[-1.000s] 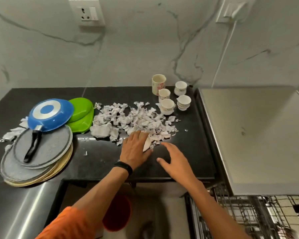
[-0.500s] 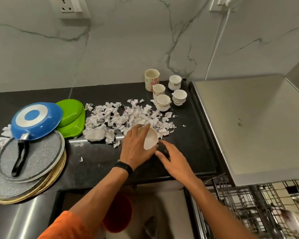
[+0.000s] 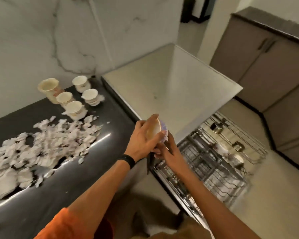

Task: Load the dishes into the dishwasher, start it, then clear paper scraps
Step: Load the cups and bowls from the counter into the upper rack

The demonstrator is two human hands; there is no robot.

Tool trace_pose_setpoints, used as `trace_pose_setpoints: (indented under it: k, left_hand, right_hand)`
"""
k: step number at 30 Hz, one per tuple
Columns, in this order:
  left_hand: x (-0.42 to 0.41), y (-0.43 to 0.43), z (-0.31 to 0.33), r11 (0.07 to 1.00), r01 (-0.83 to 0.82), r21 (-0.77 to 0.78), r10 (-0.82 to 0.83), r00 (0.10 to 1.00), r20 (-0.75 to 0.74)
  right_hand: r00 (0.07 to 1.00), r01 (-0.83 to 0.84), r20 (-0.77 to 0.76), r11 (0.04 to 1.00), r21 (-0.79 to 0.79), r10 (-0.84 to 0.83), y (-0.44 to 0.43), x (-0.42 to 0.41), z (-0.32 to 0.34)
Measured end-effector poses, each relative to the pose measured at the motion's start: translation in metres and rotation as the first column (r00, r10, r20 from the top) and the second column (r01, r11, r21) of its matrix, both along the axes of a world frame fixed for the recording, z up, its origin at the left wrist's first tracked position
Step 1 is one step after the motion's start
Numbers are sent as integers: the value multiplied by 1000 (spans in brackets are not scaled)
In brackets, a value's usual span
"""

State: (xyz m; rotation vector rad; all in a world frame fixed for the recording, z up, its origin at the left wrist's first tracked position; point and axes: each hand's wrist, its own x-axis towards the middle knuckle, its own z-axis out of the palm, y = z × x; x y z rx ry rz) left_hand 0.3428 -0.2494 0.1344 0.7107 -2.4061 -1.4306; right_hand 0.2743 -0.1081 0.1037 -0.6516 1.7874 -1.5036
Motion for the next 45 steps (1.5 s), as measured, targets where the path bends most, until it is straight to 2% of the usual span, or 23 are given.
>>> trace_pose_setpoints:
  k: [4,8,10,12,17,19,23,28,31,35,40,42,45]
  left_hand:
    - [-66,44,-7,990,100,101,-100,995,2]
    - [-132,89,-21,959,159,235,-163,987,0]
    - [-163,111,-29,951,182,251,-198,980,39]
    - [-190,125,-41,946,245,213,-270,959,93]
    - [-252,153,-80,901,430,-51,-405,877,258]
    - [-272,161,-95,873,486,-50,-441,829,345]
    - [-304,171,-118,835,546,71,-506,709,491]
    - [-344,163,-162,862,478,172,-487,681,547]
    - [-367,162,-193,893,411,186,-443,721,533]
    - [-393,162,-245,930,366,42,-322,752,575]
    - [-407,153,-303,917,394,-65,-276,743,610]
    - [-408,149,-319,904,420,-85,-284,737,613]
    - [-409,148,-332,891,441,-109,-302,754,583]
  right_hand:
    - [986,164,40,984,-62,-162,51,-41,-6]
    - [957,281,91,959,-38,-276,101,-92,-18]
    - [948,305,100,952,-16,-302,128,-123,-23]
    - [949,295,113,955,15,-295,152,-152,-35]
    - [951,225,184,963,148,-250,202,-213,-76]
    - [954,179,203,964,197,-218,211,-231,-91]
    - [976,134,129,955,265,-173,211,-260,-121]
    - [992,117,-3,934,337,-124,193,-292,-171]
    - [983,179,-42,911,370,-176,180,-315,-200]
    - [984,168,-138,836,523,-111,162,-342,-240]
    - [964,94,-243,715,693,108,149,-357,-275]
    - [954,81,-255,677,731,161,148,-357,-281]
    - [943,93,-282,677,730,175,149,-355,-289]
